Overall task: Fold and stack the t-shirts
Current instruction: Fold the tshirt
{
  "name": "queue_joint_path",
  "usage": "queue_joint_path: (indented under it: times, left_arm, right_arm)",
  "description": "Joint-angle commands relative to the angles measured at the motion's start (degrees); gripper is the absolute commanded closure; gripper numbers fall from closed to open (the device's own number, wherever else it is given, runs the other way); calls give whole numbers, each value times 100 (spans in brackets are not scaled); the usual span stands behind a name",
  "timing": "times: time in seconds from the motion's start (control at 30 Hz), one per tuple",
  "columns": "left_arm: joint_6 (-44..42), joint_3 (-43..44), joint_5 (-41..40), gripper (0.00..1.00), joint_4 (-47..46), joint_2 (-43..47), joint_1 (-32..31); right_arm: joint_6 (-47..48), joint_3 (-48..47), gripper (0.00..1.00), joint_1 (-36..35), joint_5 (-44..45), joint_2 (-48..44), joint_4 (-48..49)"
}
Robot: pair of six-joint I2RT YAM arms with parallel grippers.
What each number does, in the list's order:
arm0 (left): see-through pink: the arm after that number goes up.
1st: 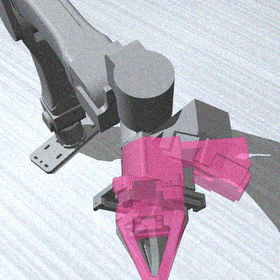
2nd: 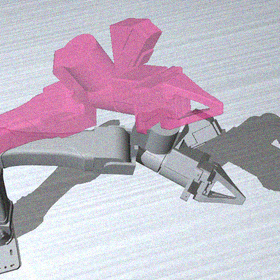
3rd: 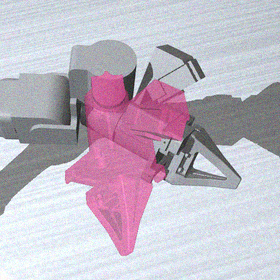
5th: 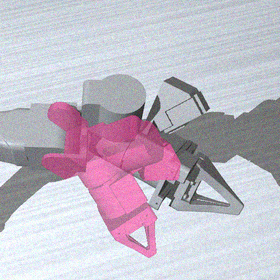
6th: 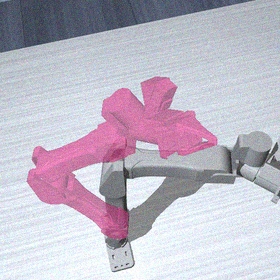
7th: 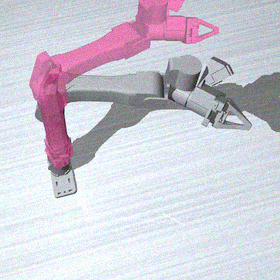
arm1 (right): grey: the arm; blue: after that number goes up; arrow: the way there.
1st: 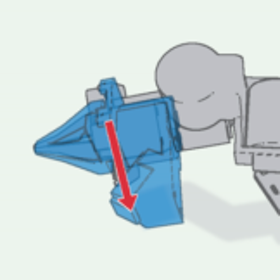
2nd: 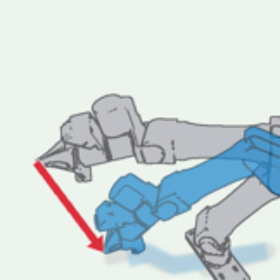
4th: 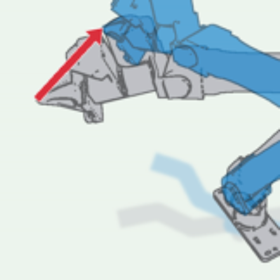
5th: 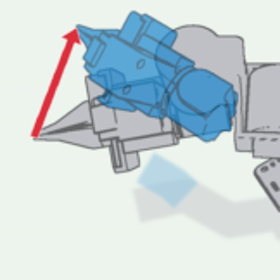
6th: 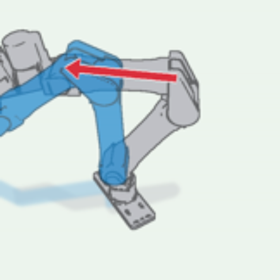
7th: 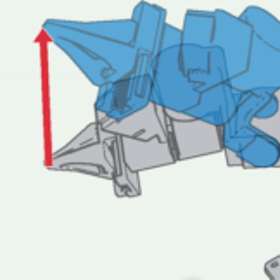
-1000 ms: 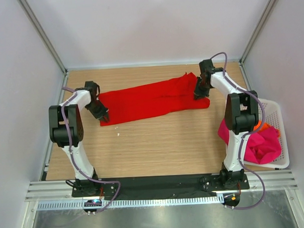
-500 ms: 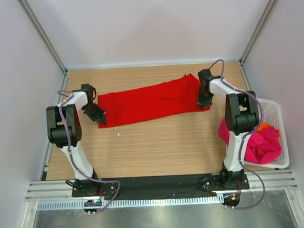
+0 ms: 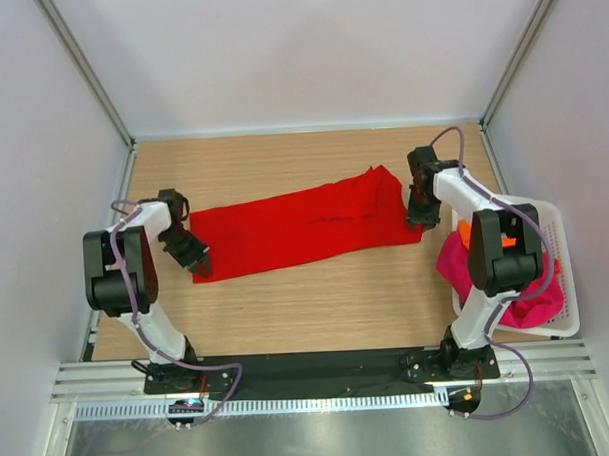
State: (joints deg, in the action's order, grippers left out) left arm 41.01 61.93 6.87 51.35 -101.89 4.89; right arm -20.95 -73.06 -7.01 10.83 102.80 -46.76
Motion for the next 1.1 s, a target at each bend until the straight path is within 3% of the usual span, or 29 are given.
queue_joint_path:
  times: [0.0, 0.1, 0.2, 0.33, 0.7, 0.9, 1.07]
  left_arm:
    - [-348, 3, 182, 79, 24, 695, -198]
    - [-497, 90, 375, 75, -160, 1056, -234]
    - [-726, 336, 280, 74, -56, 1153, -295]
    - [-937, 399, 244, 75, -81, 1338, -348]
    - [-1175, 504, 517, 80, -73, 1171, -348]
    - [-1219, 583, 587, 80, -20, 1180, -339]
    - [-1201, 592, 640, 81, -46, 1162, -348]
  right_arm:
    - [-5, -428, 59, 24, -905, -560, 561]
    - [-303, -551, 49, 24, -1748, -341, 1326]
    - [-594, -1243, 43, -11, -2057, 256, 1468]
    - [-744, -1843, 42, -11, -2374, 1003, 1582]
    - [-885, -2353, 46, -64, -2621, 1892, 1899]
    - [-893, -2310, 57, -90, -2700, 1980, 1846]
    - [-1008, -2029, 59, -117, -2753, 1787, 1899]
